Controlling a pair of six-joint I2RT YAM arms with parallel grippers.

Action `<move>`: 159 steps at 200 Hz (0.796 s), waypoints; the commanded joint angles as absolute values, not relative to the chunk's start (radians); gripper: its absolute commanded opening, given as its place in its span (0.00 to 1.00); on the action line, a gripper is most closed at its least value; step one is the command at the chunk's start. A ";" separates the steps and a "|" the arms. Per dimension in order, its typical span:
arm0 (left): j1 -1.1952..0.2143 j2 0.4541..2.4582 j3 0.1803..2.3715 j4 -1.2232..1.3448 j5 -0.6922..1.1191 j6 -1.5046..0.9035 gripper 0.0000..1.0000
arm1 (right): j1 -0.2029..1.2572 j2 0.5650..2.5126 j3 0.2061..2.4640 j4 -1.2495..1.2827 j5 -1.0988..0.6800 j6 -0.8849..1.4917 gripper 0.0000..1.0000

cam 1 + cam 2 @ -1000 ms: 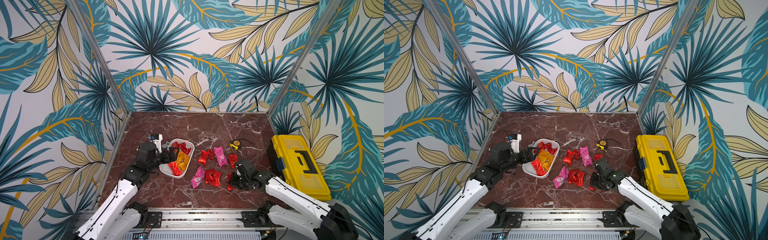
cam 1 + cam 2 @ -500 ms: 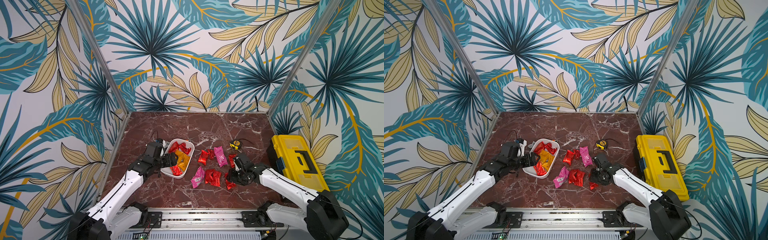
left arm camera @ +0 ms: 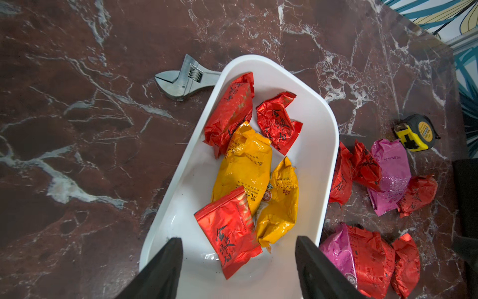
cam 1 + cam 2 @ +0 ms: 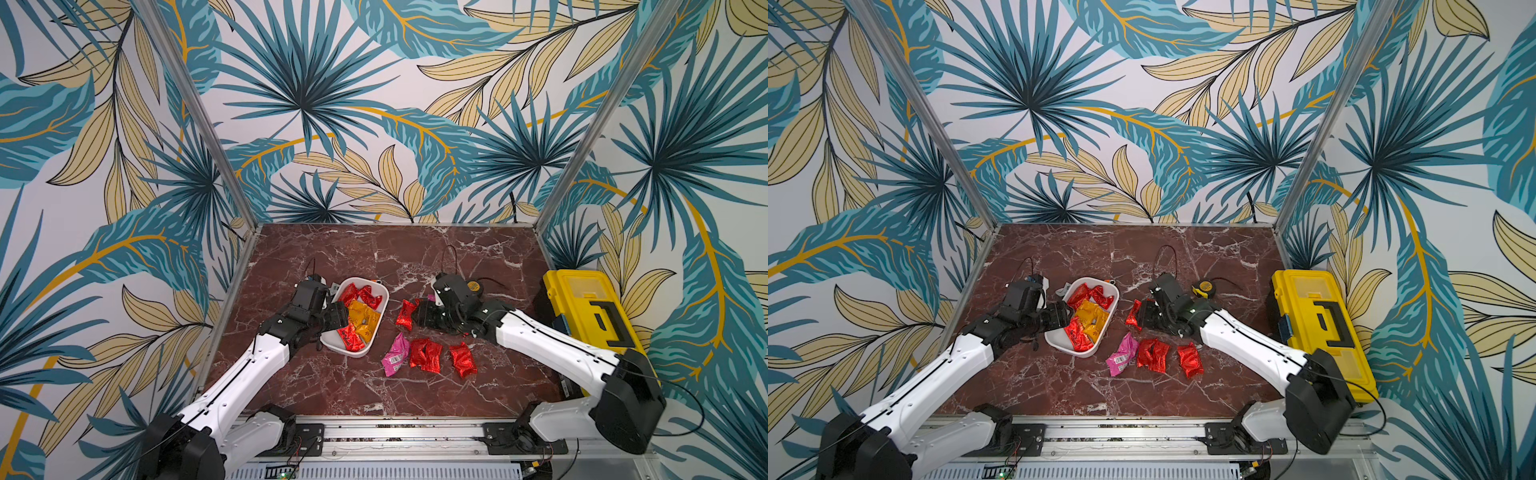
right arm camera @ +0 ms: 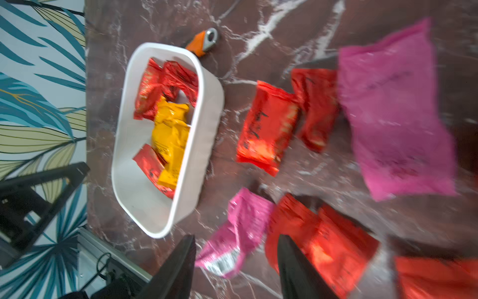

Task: Take the tea bags out of the storage box
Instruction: Adjust the storage box at the center of the board.

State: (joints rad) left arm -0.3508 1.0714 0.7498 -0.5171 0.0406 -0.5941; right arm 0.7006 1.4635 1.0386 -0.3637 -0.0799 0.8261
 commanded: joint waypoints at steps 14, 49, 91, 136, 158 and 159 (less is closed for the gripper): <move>-0.347 1.032 0.743 -0.513 0.031 -0.612 0.73 | 0.719 1.668 1.158 -0.227 -0.140 0.900 0.50; -0.348 1.003 0.738 -0.534 0.022 -0.591 0.72 | 0.734 1.815 1.268 -0.194 -0.188 0.899 0.47; -0.348 0.970 0.735 -0.550 0.019 -0.584 0.72 | 0.753 1.930 1.359 -0.199 -0.213 0.900 0.43; -0.347 0.934 0.724 -0.566 0.014 -0.584 0.71 | 0.786 2.017 1.469 -0.201 -0.244 0.903 0.42; -0.347 0.925 0.711 -0.566 0.017 -0.589 0.69 | 0.791 2.043 1.500 -0.184 -0.263 0.917 0.42; -0.347 0.924 0.710 -0.565 0.018 -0.589 0.69 | 0.791 2.045 1.500 -0.184 -0.263 0.918 0.42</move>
State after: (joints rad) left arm -0.3508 0.9440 0.7460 -0.5522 0.0284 -0.5949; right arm 0.7807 2.0163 1.4704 -0.2054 -0.2314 0.8982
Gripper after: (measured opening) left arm 0.699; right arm 0.418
